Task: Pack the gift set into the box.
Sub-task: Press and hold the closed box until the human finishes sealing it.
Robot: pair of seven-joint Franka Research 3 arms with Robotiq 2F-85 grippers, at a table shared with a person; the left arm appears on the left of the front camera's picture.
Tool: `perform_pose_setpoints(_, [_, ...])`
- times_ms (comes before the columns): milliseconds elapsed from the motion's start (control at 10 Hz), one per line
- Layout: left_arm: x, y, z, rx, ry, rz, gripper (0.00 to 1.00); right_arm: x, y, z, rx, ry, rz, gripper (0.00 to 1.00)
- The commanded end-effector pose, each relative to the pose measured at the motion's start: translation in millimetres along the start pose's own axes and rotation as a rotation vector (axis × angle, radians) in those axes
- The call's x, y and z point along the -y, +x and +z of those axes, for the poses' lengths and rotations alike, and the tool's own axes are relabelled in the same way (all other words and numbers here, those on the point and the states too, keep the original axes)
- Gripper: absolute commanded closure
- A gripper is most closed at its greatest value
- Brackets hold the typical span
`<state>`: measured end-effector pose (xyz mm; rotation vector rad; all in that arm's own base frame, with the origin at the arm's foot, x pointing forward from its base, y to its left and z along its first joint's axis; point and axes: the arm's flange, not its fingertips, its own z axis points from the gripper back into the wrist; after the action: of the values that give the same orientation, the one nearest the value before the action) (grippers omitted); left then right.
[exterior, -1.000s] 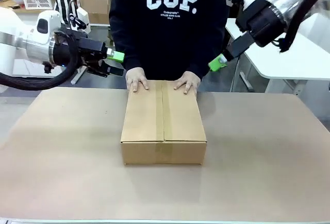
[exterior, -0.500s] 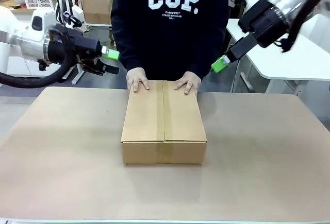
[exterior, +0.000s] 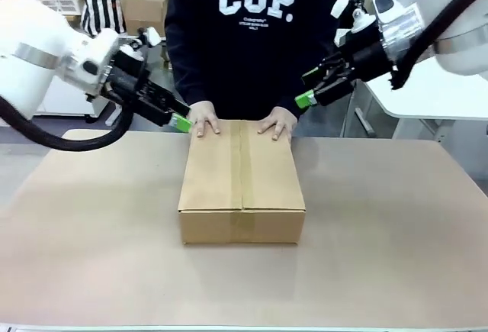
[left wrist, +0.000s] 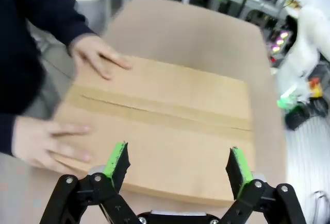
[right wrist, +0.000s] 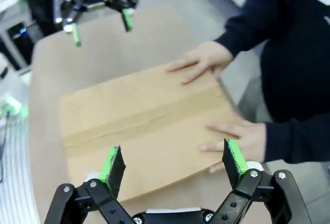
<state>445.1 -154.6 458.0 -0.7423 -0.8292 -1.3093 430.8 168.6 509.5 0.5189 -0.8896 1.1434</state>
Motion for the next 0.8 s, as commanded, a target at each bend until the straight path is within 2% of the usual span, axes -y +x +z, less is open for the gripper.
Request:
perform_pose_setpoints(0, [12,-7,3,0.157,0.204,-0.330,0.00,-18,-10,-6,0.058,0.012,-0.001,0.00])
perform_pose_setpoints(100, [0,0,0,0.000,0.000,0.000,0.00,0,0,0,0.000,0.000,0.000,0.00])
perform_pose_setpoints(200, [0,0,0,0.000,0.000,0.000,0.00,0,0,0,0.000,0.000,0.000,0.00])
perform_pose_setpoints(300, [1,3,10,0.039,0.103,-0.132,0.00,-3,-6,3,0.029,-0.019,-0.022,0.00])
perform_pose_setpoints(400, [2,-10,-3,0.129,0.067,-0.170,0.00,-2,-18,-15,0.061,0.086,-0.002,0.00])
perform_pose_setpoints(500, [9,-27,-15,0.211,0.035,-0.198,0.00,-5,-36,-26,0.207,0.162,0.062,0.00])
perform_pose_setpoints(600, [16,-46,-31,0.297,-0.015,-0.179,0.00,-8,-67,-40,0.244,0.127,0.086,0.00])
perform_pose_setpoints(700, [23,-62,-47,0.299,-0.032,-0.168,0.00,-17,-94,-53,0.333,0.144,0.094,0.00])
